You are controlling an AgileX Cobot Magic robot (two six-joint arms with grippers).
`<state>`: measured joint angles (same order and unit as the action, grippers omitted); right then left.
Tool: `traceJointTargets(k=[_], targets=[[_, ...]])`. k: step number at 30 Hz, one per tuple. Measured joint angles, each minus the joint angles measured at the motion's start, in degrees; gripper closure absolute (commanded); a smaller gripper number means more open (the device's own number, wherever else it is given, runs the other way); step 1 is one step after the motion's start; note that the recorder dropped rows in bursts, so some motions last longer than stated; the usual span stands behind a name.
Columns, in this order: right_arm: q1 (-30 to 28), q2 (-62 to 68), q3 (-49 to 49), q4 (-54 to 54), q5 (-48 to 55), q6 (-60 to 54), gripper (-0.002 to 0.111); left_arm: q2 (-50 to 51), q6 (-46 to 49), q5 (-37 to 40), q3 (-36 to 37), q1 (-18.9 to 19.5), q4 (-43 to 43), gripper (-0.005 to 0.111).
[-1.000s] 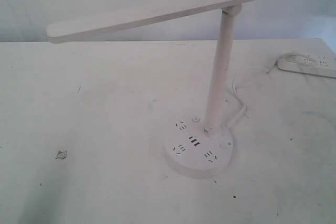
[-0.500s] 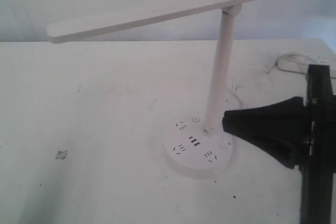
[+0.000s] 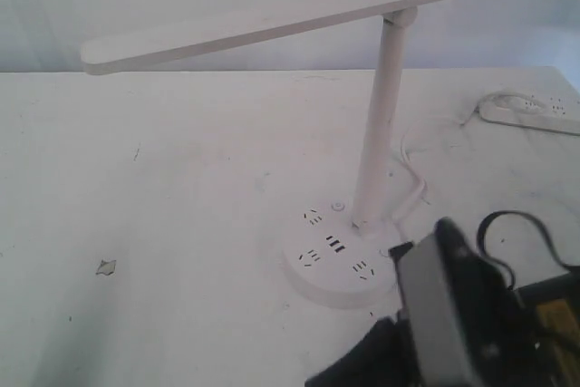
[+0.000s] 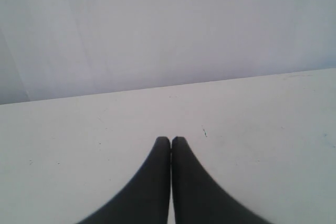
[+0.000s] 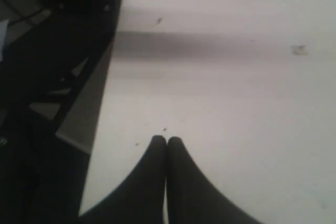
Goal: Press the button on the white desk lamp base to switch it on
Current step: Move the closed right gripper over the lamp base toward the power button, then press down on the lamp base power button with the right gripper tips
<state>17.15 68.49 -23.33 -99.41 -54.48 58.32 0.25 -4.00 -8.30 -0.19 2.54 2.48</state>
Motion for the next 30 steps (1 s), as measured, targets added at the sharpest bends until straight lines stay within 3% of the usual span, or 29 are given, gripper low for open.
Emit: traceJointTargets(k=[4,10,13,20,30], targets=[[9.83,2.17,0.11,3.0,12.03,1.09,0.108,0.0,0.0,0.0,0.0,0.0,0.0,0.107],[16.06,2.98,-1.51,40.86,43.22,1.45,0.108,0.0,0.0,0.0,0.0,0.0,0.0,0.107],[16.15,3.14,-3.03,50.96,56.04,1.11,0.108,0.0,0.0,0.0,0.0,0.0,0.0,0.107],[16.18,4.52,-7.19,54.27,61.02,0.68,0.108,0.0,0.0,0.0,0.0,0.0,0.0,0.107],[16.18,16.47,-13.62,54.48,67.69,3.15,0.108,0.0,0.0,0.0,0.0,0.0,0.0,0.107]])
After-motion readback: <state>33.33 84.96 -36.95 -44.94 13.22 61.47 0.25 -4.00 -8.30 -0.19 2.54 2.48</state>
